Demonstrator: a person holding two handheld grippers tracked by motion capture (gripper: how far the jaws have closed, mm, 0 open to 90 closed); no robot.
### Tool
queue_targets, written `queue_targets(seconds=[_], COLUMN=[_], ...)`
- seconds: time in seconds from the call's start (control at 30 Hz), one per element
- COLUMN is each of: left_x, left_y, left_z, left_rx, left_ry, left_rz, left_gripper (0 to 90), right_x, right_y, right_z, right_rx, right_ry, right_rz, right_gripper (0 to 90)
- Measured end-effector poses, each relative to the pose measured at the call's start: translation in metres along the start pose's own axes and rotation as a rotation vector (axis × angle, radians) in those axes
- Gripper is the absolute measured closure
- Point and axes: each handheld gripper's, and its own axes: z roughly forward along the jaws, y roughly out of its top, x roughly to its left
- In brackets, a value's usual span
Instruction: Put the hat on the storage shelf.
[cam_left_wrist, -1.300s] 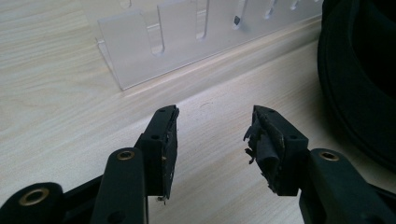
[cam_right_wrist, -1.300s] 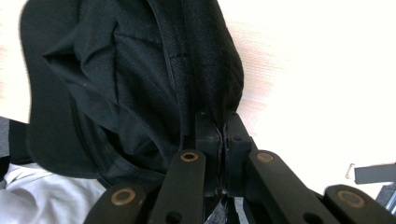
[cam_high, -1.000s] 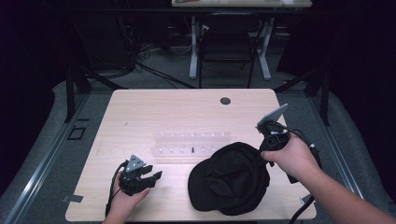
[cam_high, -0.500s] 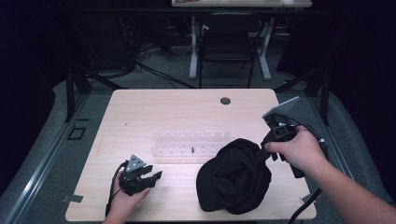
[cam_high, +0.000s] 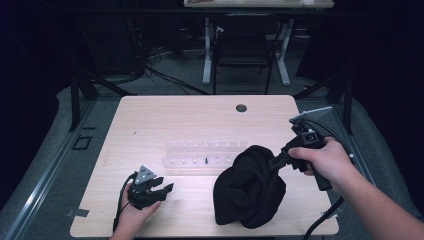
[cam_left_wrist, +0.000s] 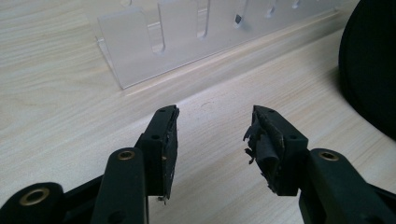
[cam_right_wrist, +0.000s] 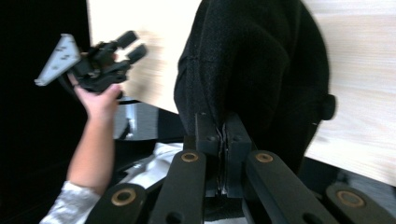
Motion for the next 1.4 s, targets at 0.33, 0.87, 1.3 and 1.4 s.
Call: queue_targets(seconds=[0.33,0.87,1.3,1.4], left_x=[0.000,0.000,-0.001,-0.002], left_y=[-0.001,-0.001,-0.001,-0.001], left_z=[0.001,0.001,0.003,0.003], left_rx=[-0.019,-0.012,-0.017,-0.018], left_ry=[0.001,0.000,0.000,-0.001], left_rz=[-0.011,-0.005,-0.002,-0.005], left_gripper=[51.5,48.7,47.1,46.9], right_x=[0.013,0.029,0.046,0.051], right_y=[-0.005,0.002,0.025,0.031], right_z=[-0.012,-0.045,-0.050,-0.049], right_rx=[-0.028,-0.151,-0.198,-0.212], right_ry=[0.123,0.201,0.215,0.211], right_rz=[-0.018,-0.074,-0.113,-0.116], right_gripper=[88.3,88.2,88.2,88.2])
